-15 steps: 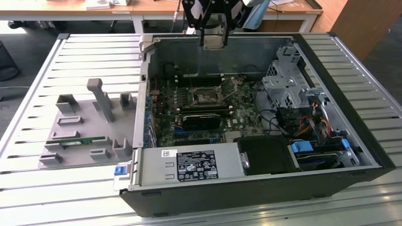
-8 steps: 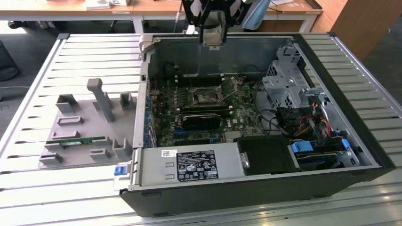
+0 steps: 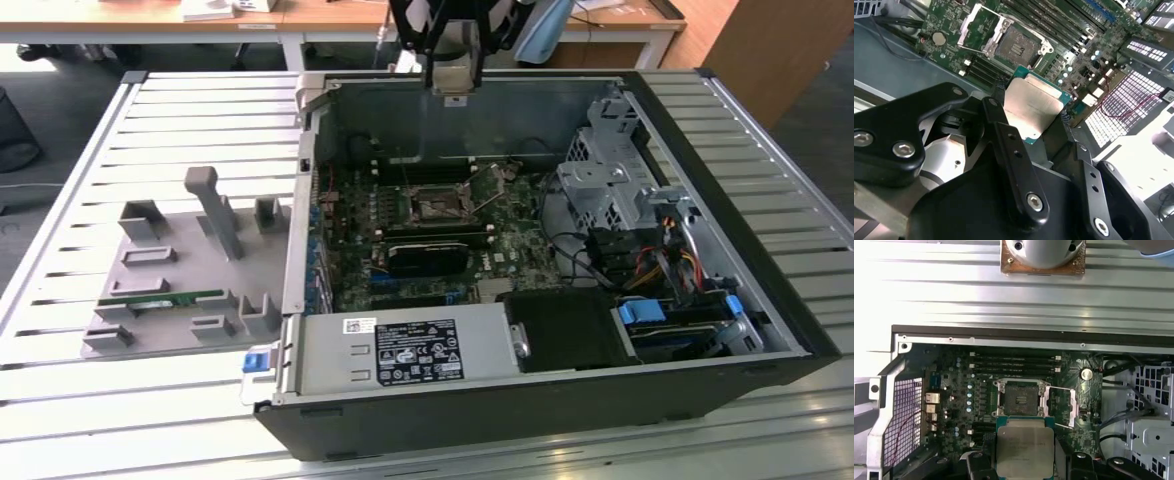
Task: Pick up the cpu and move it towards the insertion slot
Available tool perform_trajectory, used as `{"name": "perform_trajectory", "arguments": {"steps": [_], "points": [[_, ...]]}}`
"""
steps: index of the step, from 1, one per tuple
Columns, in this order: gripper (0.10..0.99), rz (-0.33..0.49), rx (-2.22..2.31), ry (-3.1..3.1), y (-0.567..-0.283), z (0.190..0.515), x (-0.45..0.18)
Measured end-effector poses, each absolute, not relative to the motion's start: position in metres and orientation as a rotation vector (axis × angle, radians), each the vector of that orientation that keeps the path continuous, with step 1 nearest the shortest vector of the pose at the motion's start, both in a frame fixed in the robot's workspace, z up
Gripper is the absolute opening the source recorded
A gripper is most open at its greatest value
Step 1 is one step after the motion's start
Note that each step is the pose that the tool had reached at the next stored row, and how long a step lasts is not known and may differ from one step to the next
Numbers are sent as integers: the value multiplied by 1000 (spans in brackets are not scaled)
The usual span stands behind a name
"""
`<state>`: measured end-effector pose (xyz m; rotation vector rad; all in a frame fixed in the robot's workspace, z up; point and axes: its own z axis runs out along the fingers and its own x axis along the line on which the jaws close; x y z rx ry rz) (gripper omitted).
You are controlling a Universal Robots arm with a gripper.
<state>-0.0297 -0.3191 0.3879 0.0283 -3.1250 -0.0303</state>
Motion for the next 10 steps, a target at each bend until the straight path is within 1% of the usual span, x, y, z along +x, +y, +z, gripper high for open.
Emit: {"name": "perform_trajectory", "arguments": {"steps": [10], "points": [[545, -34, 29, -3127, -311, 387, -27]]}}
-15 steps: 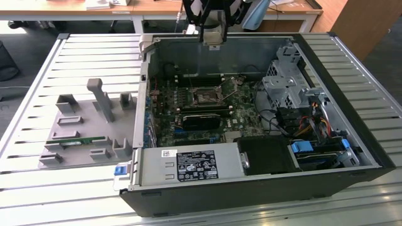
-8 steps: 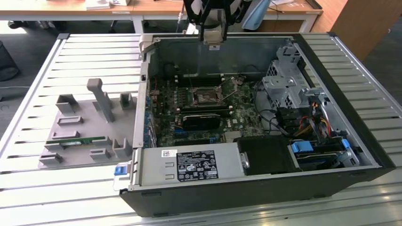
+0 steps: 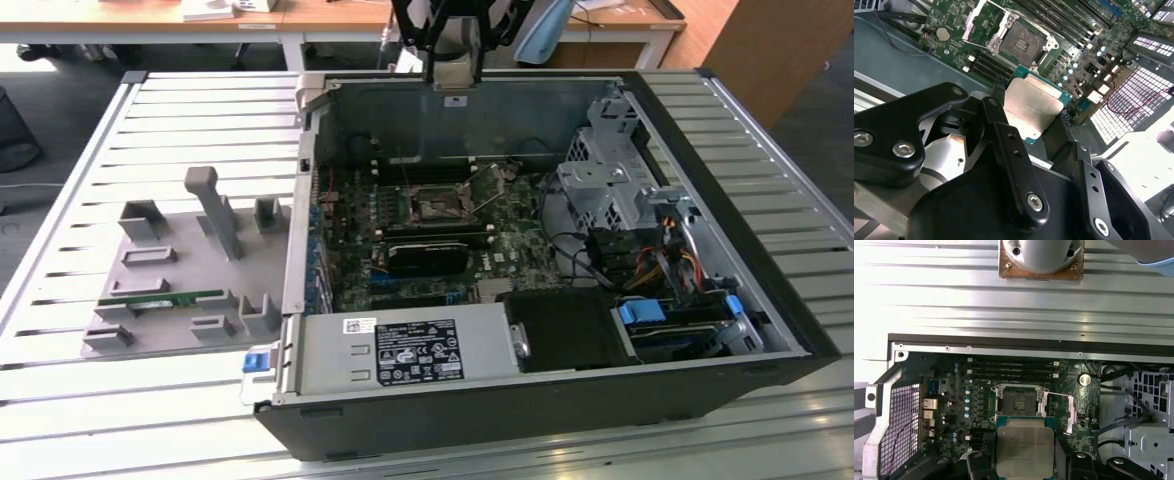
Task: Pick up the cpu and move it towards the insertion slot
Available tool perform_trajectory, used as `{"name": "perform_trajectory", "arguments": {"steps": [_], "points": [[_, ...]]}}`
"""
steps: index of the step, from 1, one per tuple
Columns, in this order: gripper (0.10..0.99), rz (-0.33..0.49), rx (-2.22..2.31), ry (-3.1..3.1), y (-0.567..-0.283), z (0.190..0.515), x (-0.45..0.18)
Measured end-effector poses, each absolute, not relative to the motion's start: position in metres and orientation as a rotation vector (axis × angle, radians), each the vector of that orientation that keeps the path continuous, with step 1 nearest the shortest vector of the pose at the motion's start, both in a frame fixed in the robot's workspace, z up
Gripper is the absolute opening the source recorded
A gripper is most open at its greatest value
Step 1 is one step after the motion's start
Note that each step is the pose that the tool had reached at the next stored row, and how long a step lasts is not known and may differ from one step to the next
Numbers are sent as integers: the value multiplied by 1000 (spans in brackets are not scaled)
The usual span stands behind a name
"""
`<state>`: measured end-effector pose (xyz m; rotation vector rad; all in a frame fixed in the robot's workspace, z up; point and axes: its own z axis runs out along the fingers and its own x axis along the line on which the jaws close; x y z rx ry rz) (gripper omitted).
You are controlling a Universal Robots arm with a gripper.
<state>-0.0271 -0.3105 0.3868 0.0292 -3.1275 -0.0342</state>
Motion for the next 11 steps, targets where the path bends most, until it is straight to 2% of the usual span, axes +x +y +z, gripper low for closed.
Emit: {"name": "perform_trajectory", "arguments": {"steps": [11], "points": [[545, -34, 29, -3128, -310, 386, -23]]}}
